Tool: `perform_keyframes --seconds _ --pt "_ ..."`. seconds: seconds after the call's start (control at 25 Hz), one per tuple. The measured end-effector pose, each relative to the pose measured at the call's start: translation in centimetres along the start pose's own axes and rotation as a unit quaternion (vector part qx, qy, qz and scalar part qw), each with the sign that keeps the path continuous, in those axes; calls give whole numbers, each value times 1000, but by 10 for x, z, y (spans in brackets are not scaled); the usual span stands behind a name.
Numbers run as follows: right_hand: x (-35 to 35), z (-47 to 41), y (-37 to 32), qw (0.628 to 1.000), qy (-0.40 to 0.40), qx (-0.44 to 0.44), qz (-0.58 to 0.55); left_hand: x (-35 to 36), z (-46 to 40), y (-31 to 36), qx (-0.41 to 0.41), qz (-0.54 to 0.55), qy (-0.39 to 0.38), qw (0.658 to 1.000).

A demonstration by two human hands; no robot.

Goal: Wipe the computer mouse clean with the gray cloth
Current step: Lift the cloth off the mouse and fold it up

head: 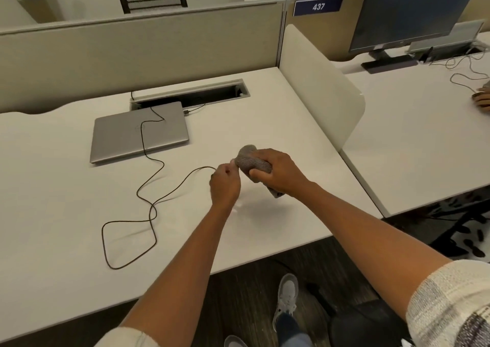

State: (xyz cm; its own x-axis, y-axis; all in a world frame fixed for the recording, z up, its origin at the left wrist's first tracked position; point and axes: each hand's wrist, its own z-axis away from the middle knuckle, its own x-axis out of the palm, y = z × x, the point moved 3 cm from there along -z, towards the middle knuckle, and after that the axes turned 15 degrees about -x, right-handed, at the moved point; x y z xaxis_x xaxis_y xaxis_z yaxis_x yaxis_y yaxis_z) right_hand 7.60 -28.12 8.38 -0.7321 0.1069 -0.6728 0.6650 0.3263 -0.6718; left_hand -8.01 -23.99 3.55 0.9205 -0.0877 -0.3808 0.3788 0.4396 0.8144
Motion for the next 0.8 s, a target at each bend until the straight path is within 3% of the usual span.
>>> perform_keyframes --seconds 0.08,0.2,0.28,0.36,0.48,0.56,0.64,0.72,0.8 --pt "-2 -9 -5 996 -31 -41 67 4 9 2 -137 202 -196 950" --pt "1 -19 -9 977 -116 -71 163 2 8 8 -163 308 -304 887" --pt "5 -23 -8 962 -161 -102 196 -1 6 14 -144 337 -312 877" --pt "2 -28 -5 964 -184 -116 151 -3 1 19 -131 358 -303 874" --pt "-12 -39 0 990 -96 -99 14 -6 -11 21 -129 392 -275 868" --pt "-23 -44 13 998 44 -17 -44 -6 -19 24 -144 422 -255 858" --pt "-29 -42 36 982 135 107 -84 -3 -26 29 -157 457 -241 842" --pt "-27 -36 63 954 132 210 -172 3 -36 36 -162 486 -230 827" --pt "-18 -37 82 897 89 281 -328 9 -47 46 -162 506 -226 816"
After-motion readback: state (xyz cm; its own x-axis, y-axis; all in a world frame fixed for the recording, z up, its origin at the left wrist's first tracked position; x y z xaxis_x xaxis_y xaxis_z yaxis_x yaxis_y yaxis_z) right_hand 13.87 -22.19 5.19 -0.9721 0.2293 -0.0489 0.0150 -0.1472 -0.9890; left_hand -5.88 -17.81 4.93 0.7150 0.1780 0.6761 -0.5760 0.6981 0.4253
